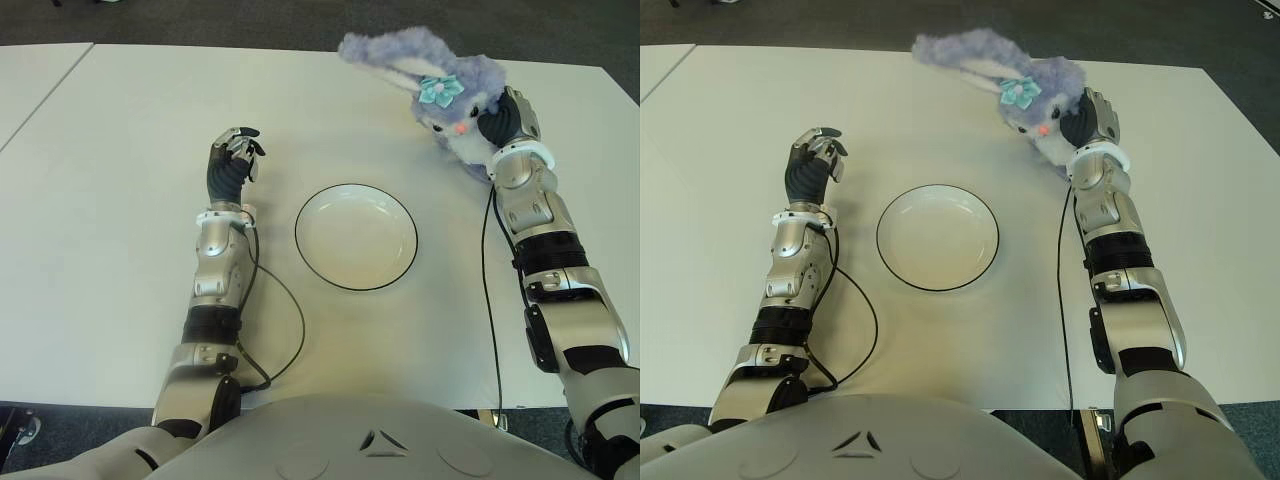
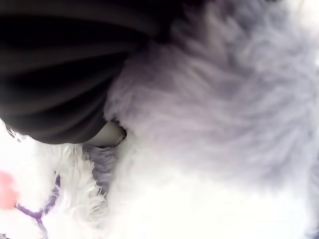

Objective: Put the doll into the plate.

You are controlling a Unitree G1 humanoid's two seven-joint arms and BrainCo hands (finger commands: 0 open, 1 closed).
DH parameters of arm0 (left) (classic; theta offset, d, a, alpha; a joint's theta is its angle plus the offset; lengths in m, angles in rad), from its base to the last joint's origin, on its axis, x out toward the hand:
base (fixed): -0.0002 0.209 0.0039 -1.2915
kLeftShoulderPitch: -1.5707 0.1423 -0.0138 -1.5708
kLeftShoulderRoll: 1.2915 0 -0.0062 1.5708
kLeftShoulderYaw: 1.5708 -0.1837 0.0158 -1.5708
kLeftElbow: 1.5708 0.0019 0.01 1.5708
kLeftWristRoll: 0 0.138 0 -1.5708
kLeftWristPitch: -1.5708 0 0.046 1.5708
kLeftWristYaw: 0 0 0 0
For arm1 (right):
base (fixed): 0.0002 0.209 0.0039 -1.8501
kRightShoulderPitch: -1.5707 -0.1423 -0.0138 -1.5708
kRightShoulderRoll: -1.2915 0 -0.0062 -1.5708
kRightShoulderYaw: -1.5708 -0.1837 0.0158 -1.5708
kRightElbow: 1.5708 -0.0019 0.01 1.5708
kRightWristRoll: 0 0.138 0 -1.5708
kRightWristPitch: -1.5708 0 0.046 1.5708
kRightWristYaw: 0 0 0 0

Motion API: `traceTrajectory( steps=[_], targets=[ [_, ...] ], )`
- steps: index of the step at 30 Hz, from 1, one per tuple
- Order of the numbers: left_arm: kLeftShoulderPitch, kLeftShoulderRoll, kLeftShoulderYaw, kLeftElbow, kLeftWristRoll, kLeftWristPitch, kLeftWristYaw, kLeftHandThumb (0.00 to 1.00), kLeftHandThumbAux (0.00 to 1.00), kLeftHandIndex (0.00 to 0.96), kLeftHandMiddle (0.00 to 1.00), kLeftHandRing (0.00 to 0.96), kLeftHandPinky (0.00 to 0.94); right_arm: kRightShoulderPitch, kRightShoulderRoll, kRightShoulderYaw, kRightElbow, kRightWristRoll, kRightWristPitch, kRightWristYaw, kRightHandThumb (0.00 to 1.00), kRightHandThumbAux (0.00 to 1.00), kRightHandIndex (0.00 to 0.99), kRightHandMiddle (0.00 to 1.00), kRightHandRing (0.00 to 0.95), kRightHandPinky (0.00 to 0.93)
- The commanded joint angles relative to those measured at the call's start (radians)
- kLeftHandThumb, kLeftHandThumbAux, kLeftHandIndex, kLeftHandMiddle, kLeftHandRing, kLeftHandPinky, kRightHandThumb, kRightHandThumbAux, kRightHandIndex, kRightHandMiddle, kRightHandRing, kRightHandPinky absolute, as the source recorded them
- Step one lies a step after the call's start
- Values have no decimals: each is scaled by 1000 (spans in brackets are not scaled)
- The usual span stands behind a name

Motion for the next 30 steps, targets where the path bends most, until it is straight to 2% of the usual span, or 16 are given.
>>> traceTrajectory(
  steps=[1, 3, 6, 19, 23, 27, 30],
  targets=[
    [124, -26, -8, 70, 7, 2, -9, 711, 705, 442, 891, 893, 885, 32, 29, -39, -118, 42, 121, 72, 984, 625, 838, 486, 750, 886],
    [122, -27, -9, 71, 5, 4, -11, 711, 705, 442, 891, 894, 883, 35, 32, -50, -155, 48, 157, 95, 979, 622, 842, 494, 822, 895],
    [119, -25, -10, 75, 3, 7, -12, 711, 705, 442, 891, 895, 879, 39, 34, -61, -191, 52, 190, 117, 976, 621, 844, 497, 857, 902],
    [110, -22, -21, 89, 7, 9, -9, 711, 705, 442, 888, 892, 876, 65, 61, -84, -374, 49, 300, 174, 975, 622, 866, 499, 884, 905],
    [98, -25, -27, 104, 6, 18, -8, 710, 705, 442, 888, 890, 876, 98, 99, -113, -539, 79, 382, 210, 974, 622, 865, 499, 889, 911],
    [89, -26, -31, 120, 11, 16, -2, 711, 705, 442, 887, 889, 880, 102, 149, -189, -581, 173, 404, 228, 973, 623, 860, 499, 891, 912],
    [85, -26, -33, 128, 12, 13, -2, 712, 704, 442, 887, 890, 882, 105, 166, -221, -598, 214, 405, 234, 973, 623, 858, 499, 891, 910]
  ],
)
